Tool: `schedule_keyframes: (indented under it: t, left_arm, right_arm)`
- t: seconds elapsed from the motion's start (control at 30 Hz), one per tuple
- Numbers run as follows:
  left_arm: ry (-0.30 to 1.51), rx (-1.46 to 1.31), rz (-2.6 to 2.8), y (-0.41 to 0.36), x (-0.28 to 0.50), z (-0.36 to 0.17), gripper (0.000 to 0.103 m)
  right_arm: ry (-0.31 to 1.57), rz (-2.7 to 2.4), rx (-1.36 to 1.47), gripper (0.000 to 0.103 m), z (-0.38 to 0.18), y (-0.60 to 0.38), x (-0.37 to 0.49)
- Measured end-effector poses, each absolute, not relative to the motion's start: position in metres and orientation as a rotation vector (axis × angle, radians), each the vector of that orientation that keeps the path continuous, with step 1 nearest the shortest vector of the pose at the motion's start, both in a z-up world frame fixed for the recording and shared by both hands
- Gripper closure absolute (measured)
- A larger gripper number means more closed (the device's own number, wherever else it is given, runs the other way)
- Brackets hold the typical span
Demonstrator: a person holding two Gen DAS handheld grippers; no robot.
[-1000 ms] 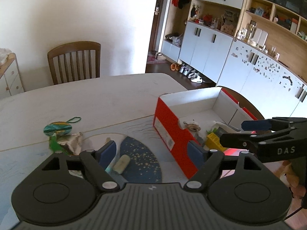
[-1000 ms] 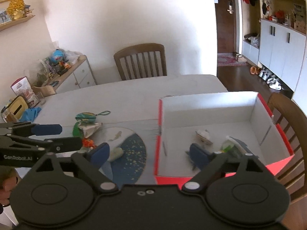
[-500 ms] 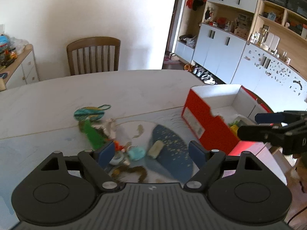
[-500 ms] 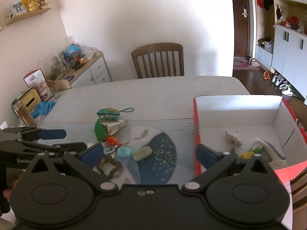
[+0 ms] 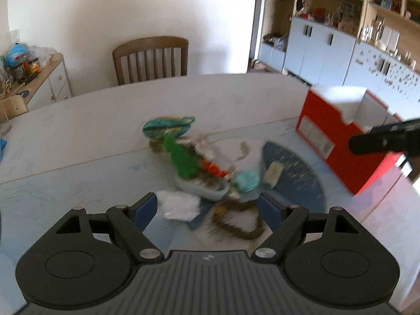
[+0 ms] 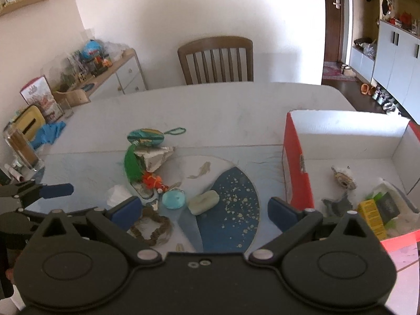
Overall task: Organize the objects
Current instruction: 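Reach left tool toward the brown bead string while right tool approaches the white soap bar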
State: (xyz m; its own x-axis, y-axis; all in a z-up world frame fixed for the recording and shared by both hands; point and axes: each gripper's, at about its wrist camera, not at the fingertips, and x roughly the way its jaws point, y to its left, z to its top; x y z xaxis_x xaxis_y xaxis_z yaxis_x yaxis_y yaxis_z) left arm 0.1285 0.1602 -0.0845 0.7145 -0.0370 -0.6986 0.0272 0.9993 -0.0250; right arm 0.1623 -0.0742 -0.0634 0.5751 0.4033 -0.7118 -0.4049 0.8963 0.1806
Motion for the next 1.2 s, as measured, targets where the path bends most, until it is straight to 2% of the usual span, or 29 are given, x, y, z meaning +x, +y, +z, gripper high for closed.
schedule_keyframes:
  t: [0.33,0.87,1.2]
  left_arm:
    - [0.845,0.050,-0.110,0.150,0.140,-0.130,0.019]
    - [0.888,0.126,-0.279,0.094,0.164,-0.155,0.019]
    - [0.921,0.107,-0.282,0.091,0.170,-0.164,0.020]
  right_arm:
    - [0.913,0.469,-0.061,0.001,-0.098,-0.052,0.189]
    - [1.034,0.465,-0.143,0.001,-0.153,-0.034,0.228]
    - [1.048,0.497,-0.222,0.009,-0.170,-0.022,0.240]
